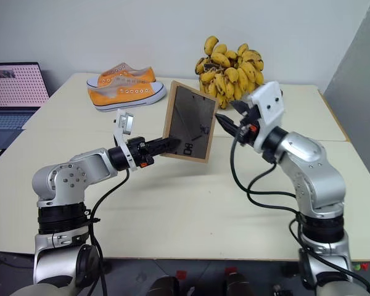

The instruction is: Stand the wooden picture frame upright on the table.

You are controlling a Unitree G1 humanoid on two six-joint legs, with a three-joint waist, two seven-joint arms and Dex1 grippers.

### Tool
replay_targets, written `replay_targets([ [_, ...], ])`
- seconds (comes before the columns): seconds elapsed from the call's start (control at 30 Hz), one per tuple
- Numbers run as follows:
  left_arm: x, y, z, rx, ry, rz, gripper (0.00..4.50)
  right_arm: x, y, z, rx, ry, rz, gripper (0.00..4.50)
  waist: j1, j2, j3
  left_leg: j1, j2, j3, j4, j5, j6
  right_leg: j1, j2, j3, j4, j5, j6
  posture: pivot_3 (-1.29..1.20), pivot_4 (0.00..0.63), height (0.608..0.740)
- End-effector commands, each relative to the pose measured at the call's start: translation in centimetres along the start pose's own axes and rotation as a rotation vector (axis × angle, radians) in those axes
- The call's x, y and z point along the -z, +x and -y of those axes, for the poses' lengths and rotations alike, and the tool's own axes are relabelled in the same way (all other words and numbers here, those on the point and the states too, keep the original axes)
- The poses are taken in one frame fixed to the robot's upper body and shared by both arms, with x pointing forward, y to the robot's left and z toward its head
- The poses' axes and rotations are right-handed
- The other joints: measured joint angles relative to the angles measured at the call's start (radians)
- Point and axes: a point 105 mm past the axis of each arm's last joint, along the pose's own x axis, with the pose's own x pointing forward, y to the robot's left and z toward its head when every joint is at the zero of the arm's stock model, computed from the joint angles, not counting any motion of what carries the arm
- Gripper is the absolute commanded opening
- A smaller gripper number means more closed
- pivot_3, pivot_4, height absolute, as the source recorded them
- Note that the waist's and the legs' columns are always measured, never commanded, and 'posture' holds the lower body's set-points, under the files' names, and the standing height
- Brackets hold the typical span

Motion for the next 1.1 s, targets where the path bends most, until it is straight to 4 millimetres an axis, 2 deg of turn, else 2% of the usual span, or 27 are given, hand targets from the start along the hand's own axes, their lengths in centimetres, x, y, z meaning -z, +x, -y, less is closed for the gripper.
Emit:
replay_targets([
  [0.03,-1.5,0.6,3.7,0.140,0.084,0.020,1.29,-3.3,1.5,-0.7,-0.016,0.056,0.111,2.65,-0.001,0.000,0.000,0.000,0.000,0.000,0.000,0.000,0.000,0.000,0.000,0.000,0.000,0.000,0.000,0.00,0.150,0.740],
  [0.17,-1.4,0.6,4.3,0.158,0.091,0.007,1.29,-2.7,2.2,-1.2,-0.044,0.067,0.100,2.65,0.002,0.000,0.000,0.000,0.000,-0.002,0.000,0.000,0.000,0.000,0.000,-0.002,-0.001,0.000,0.000,0.00,0.150,0.740],
  [0.3,-1.6,0.3,4.9,0.176,0.098,0.004,1.29,-2.0,2.7,-0.9,-0.038,0.074,0.087,2.65,-0.002,0.000,0.000,0.000,0.000,-0.002,0.000,0.000,0.000,0.000,0.000,-0.002,0.000,0.000,0.000,0.00,0.150,0.740],
  [0.6,-1.9,0.2,4.6,0.163,0.088,0.013,1.29,-1.2,2.6,-0.5,-0.025,0.087,0.074,2.65,-0.003,0.000,0.000,0.000,0.000,-0.002,-0.001,0.000,0.000,0.000,0.000,-0.003,0.000,0.000,0.000,0.00,0.150,0.740],
  [0.83,-1.7,0.9,3.1,0.131,0.078,0.002,1.29,-2.7,2.5,-2.1,-0.046,0.132,0.117,2.65,-0.004,0.000,0.000,0.000,0.000,-0.002,-0.001,0.000,0.000,0.000,0.000,-0.003,0.000,0.000,0.000,0.00,0.150,0.740],
  [1.1,-1.9,2.1,1.2,0.094,0.075,-0.006,1.29,-2.9,1.5,-1.9,-0.010,0.148,0.114,2.65,-0.002,0.001,0.000,-0.001,0.000,-0.004,-0.001,0.000,0.000,0.000,0.000,-0.005,-0.001,0.000,0.000,0.00,0.150,0.740],
])
